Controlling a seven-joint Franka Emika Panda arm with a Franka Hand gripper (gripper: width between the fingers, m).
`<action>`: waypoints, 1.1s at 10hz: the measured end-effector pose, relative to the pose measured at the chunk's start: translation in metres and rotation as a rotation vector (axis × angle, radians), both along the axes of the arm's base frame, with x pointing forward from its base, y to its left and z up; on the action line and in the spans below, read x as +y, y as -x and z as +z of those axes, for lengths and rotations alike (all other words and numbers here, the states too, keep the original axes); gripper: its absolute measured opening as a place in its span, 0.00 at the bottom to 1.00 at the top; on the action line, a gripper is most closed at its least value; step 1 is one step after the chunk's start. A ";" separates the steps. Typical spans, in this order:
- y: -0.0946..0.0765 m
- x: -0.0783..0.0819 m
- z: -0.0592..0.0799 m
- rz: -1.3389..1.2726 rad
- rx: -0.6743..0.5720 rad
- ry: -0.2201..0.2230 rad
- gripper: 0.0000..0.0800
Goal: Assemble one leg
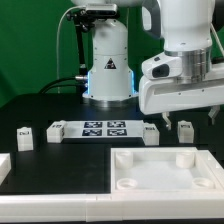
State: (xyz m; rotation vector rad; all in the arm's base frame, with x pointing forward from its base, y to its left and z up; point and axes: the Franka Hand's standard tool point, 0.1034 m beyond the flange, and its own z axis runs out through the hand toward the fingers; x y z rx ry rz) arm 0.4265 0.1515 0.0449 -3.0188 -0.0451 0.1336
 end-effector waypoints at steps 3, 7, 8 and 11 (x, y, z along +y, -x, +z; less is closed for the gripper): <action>0.007 -0.002 0.001 0.016 0.138 0.013 0.81; 0.025 -0.004 -0.005 0.025 0.560 0.038 0.81; 0.033 -0.003 -0.007 0.039 0.671 0.040 0.81; 0.040 0.002 -0.022 0.061 0.823 0.035 0.81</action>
Offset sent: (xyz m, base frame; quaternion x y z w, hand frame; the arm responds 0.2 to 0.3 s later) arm 0.0000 0.0000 0.0000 0.0000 -0.2667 0.0000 0.9638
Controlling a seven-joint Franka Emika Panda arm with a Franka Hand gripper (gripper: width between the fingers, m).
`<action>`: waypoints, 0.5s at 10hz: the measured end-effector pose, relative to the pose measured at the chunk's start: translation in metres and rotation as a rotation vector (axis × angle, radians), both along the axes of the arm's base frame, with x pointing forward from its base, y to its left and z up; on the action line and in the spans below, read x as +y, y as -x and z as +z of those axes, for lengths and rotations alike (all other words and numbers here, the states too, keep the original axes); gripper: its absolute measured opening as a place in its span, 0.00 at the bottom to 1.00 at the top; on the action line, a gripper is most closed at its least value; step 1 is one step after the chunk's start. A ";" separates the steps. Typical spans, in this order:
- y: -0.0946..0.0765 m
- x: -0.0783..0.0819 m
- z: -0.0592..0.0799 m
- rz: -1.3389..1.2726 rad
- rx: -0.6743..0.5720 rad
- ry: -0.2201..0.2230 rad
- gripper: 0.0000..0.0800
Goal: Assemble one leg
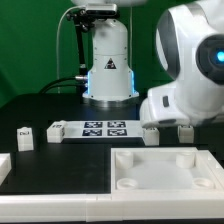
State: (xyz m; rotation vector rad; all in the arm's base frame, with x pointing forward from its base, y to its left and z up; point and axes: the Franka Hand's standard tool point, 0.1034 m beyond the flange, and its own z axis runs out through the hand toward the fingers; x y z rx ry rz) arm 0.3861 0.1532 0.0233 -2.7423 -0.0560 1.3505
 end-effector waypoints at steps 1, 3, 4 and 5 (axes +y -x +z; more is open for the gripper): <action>0.003 0.001 -0.001 0.004 -0.004 0.000 0.81; 0.008 0.005 -0.007 0.011 0.003 0.001 0.81; 0.010 0.005 -0.010 0.012 0.006 0.001 0.81; 0.012 0.005 -0.012 0.011 0.007 0.002 0.81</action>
Offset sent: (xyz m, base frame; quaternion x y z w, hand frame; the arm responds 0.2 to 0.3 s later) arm -0.0070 -0.0031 -0.0205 -0.0203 0.0101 0.0351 0.9991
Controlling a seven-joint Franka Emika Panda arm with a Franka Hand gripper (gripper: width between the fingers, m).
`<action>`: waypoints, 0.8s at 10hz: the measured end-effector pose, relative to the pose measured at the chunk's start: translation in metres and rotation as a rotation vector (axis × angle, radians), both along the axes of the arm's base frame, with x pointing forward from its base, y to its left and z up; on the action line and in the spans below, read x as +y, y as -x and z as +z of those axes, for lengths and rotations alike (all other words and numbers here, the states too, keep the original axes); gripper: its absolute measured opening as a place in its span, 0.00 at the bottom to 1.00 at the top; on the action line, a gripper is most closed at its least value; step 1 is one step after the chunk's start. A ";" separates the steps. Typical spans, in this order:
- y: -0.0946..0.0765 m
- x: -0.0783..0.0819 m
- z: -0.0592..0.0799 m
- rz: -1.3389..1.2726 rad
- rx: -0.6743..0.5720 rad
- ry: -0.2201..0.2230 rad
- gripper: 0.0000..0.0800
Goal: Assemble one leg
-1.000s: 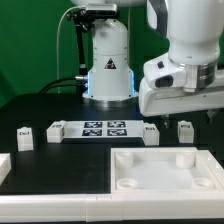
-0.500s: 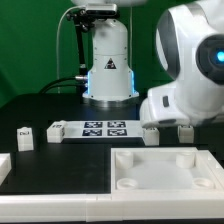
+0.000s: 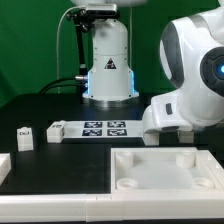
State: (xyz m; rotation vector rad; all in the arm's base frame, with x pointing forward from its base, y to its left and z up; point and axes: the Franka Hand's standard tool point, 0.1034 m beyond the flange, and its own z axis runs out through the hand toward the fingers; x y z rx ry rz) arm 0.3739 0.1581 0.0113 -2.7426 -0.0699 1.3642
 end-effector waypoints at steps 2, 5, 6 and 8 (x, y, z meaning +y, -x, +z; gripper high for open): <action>0.001 0.001 -0.004 -0.002 -0.014 -0.001 0.81; 0.003 0.005 -0.004 0.008 -0.015 -0.002 0.42; 0.003 0.005 -0.004 0.010 -0.015 -0.002 0.42; 0.004 0.006 -0.004 0.013 -0.015 -0.003 0.36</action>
Offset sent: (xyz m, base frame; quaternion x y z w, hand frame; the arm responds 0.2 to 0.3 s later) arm 0.0002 0.0060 -0.0008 -0.0065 -0.0031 0.0049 1.0000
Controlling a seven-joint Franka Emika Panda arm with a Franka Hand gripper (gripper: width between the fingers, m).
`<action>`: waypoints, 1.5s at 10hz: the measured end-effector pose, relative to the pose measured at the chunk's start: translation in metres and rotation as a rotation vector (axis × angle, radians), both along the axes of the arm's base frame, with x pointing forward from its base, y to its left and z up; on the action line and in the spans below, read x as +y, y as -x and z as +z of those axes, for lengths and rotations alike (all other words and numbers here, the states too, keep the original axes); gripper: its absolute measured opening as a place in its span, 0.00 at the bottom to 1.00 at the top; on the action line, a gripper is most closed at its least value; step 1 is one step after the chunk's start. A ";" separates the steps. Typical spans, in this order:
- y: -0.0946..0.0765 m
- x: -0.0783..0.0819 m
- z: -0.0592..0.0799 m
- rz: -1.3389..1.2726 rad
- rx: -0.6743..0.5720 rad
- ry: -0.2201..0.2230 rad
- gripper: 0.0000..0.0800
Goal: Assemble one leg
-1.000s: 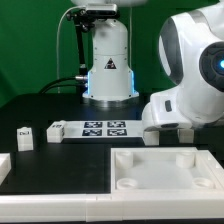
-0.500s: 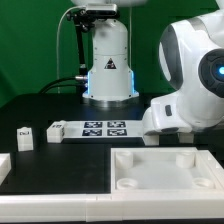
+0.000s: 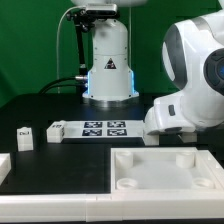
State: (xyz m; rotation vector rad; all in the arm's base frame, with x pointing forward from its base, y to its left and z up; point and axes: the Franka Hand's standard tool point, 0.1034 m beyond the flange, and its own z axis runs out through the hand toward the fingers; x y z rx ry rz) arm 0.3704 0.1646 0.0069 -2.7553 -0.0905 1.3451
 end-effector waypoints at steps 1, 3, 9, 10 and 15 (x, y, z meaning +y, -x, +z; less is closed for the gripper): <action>0.000 0.001 0.000 0.002 0.000 0.000 0.36; 0.000 0.001 0.000 0.003 0.000 0.000 0.36; -0.015 -0.012 0.046 0.049 -0.010 -0.052 0.36; -0.019 -0.015 0.056 0.058 -0.015 -0.066 0.36; -0.035 -0.032 0.069 0.065 -0.066 -0.110 0.36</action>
Offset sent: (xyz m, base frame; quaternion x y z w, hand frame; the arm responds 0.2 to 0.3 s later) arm 0.0005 -0.0010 0.0027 0.0007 -0.0008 -0.0058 1.0000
